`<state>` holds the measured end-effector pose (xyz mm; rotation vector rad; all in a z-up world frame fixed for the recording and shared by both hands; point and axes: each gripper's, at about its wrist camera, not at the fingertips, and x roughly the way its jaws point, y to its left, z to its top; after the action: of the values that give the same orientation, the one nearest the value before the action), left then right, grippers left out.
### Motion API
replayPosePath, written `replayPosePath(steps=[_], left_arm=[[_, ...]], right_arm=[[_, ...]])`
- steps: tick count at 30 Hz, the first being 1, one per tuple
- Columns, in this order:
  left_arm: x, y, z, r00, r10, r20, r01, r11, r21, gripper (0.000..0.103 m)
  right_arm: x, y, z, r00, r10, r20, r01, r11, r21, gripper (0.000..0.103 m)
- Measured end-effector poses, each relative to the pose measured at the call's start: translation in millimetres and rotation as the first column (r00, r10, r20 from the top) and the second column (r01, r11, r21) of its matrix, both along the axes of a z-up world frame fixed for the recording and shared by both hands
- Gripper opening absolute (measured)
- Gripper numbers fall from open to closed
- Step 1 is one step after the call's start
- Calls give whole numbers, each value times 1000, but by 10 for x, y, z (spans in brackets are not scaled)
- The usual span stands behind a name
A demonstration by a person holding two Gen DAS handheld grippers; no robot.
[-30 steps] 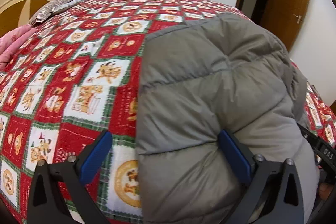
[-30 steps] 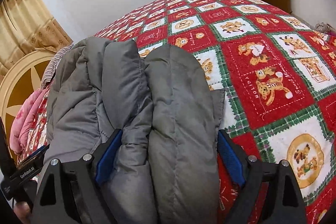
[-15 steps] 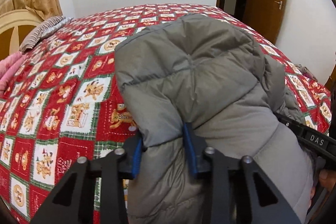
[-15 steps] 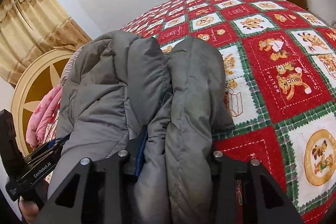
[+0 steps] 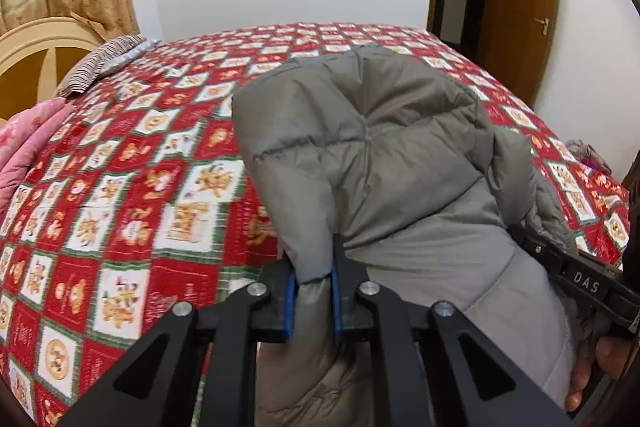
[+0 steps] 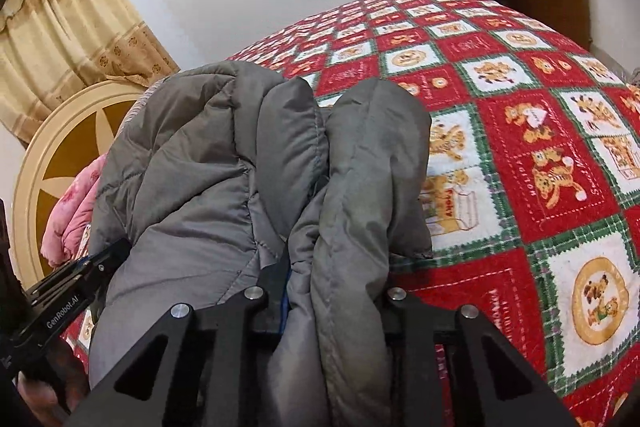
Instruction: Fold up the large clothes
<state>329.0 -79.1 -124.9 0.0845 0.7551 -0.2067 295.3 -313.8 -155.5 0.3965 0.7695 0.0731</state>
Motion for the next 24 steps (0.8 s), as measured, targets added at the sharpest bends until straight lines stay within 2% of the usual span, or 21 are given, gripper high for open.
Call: replayPosePath(steps=[8,24], left_arm=[[-229,419,273,996,73,58,-72,997,-15,13],[-479,1079,394,981,174,89,-171,984,-40,13]], right_arm=[[-31,403,225,996,77,47,-77,997,-1,22],[-60,1097,495,977,199,81,-197,980,-35,21]])
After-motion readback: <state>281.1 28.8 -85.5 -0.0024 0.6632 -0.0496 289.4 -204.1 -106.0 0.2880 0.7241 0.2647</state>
